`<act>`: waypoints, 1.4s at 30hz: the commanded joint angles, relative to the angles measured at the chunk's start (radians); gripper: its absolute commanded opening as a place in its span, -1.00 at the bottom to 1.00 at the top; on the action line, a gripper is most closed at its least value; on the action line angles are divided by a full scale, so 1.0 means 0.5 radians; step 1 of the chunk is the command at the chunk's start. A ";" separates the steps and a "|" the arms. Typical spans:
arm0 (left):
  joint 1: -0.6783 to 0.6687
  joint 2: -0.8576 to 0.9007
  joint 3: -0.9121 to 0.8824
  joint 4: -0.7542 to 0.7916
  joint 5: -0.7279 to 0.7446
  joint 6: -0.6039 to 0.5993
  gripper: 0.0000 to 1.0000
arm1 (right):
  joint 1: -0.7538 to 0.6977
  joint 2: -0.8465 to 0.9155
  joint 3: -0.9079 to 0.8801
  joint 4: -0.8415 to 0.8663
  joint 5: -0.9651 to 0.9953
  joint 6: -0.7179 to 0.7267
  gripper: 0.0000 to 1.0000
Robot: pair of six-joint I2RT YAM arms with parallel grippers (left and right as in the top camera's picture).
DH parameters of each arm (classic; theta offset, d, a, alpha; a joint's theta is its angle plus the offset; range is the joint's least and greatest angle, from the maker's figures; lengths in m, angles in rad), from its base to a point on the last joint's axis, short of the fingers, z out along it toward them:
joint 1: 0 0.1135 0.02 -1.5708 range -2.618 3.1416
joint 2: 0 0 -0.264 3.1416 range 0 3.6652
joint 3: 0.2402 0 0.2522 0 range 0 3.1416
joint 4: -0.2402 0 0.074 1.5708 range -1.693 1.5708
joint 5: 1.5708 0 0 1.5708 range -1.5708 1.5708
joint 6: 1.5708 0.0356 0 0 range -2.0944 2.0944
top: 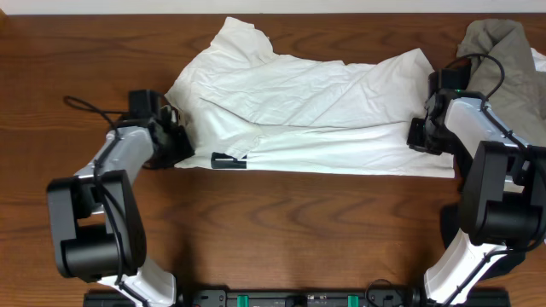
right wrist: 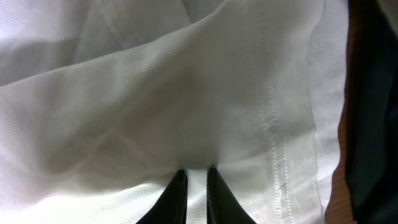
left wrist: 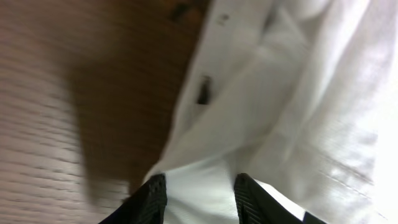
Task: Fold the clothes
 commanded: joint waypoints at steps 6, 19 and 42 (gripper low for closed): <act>0.061 0.069 -0.063 -0.111 -0.111 0.013 -0.30 | 0.007 0.037 -0.055 -0.030 -0.008 -0.029 -0.78; 0.081 0.068 -0.063 -0.527 -0.476 -0.135 -0.56 | 0.007 0.037 -0.055 -0.140 -0.008 -0.030 -0.72; 0.399 -0.374 -0.063 -0.533 0.291 0.143 -0.57 | 0.017 0.037 -0.056 -0.340 -0.011 -0.028 -0.69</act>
